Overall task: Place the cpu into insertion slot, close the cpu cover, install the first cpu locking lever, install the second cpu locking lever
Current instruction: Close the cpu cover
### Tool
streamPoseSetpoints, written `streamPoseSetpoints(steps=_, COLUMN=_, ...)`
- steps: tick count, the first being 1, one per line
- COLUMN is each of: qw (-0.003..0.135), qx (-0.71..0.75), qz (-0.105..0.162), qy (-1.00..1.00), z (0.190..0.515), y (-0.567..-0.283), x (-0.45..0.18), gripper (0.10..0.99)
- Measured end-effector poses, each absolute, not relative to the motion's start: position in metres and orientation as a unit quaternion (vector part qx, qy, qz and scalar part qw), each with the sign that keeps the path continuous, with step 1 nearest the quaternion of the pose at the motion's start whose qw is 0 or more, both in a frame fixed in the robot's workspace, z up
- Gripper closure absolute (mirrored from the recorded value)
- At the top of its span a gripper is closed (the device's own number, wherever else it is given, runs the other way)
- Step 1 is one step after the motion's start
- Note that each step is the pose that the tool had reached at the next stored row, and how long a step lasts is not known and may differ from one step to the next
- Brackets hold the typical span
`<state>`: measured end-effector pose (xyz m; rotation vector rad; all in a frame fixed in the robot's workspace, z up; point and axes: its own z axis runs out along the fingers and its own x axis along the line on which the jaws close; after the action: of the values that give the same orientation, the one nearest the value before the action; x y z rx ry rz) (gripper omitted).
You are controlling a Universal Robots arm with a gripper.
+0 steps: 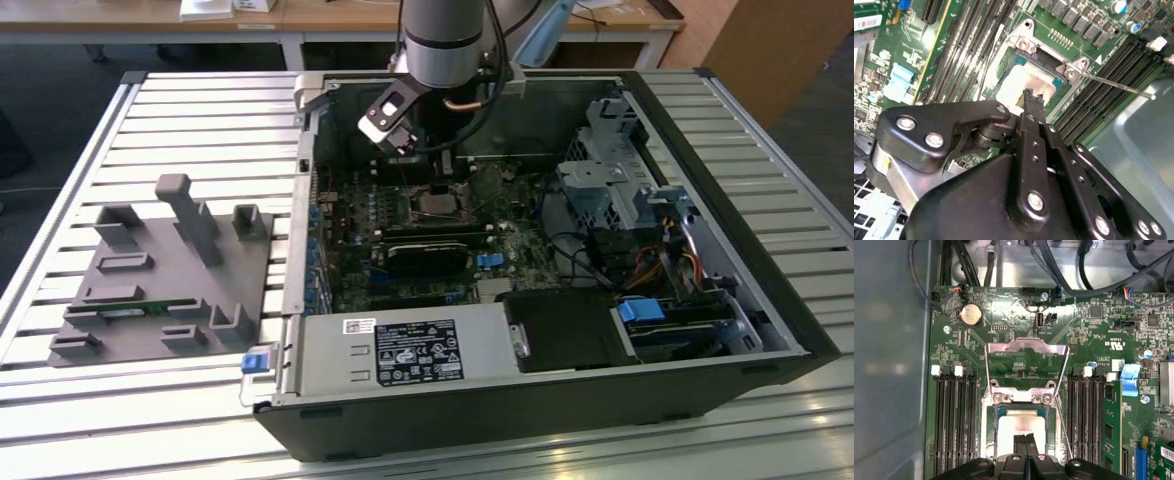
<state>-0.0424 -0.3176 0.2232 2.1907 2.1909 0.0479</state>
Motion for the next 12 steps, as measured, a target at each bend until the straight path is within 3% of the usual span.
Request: streamPoseSetpoints(steps=12, qw=0.021, qx=0.707, qz=0.016, qy=0.707, z=0.242, y=-0.318, x=-0.042, gripper=0.98)
